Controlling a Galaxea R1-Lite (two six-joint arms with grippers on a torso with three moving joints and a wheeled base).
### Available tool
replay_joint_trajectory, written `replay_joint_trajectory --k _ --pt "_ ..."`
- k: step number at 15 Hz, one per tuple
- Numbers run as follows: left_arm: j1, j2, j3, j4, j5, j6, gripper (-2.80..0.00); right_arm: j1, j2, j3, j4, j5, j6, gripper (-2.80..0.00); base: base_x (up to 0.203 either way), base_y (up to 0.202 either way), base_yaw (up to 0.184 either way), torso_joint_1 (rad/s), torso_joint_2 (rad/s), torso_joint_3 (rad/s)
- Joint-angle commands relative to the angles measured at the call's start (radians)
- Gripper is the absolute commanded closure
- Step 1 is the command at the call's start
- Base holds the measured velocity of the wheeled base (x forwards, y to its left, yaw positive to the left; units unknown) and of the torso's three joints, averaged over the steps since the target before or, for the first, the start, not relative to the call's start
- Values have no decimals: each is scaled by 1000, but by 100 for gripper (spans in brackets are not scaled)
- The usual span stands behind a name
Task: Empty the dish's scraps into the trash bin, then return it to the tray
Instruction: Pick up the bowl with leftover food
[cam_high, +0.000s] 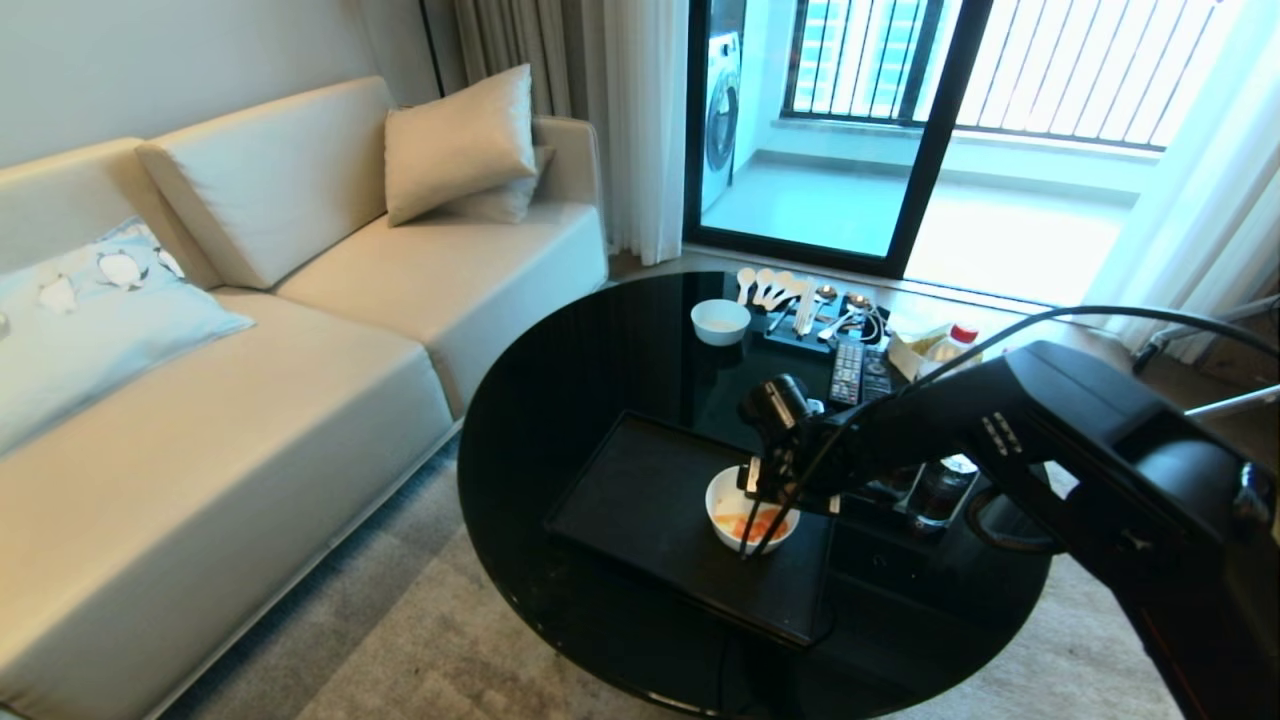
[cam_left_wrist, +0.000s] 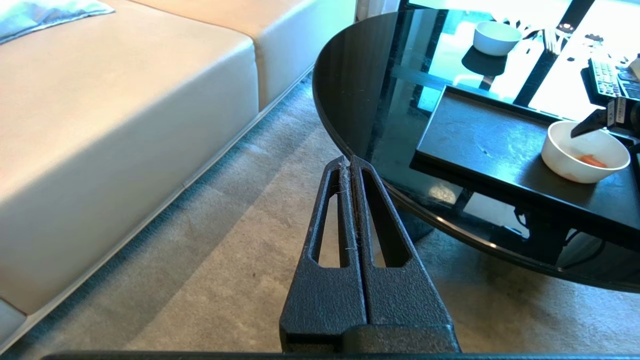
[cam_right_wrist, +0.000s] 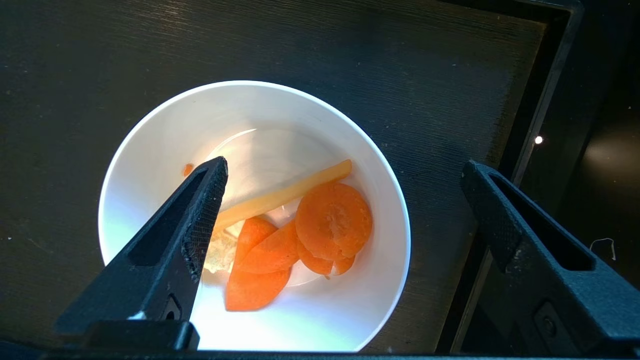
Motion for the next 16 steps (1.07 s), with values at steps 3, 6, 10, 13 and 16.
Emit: replay_joint_trajectory --k 3,6,10,13,16 --pt "0 0 0 -1 1 -1 0 0 23 -4 -1 -2 3 -280 0 0 0 0 0 0" --pt "0 0 0 -1 1 -1 0 -1 30 -5 -2 -2 3 -280 0 0 0 0 0 0" --pt "0 0 0 -1 1 -1 0 -3 43 -8 -10 -2 3 0 0 0 0 0 0 0" --pt "0 0 0 -1 1 -1 0 -3 52 -5 -7 -2 5 0 0 0 0 0 0 0" --pt "0 0 0 -1 1 -1 0 -1 56 -5 -5 -2 5 0 0 0 0 0 0 0"
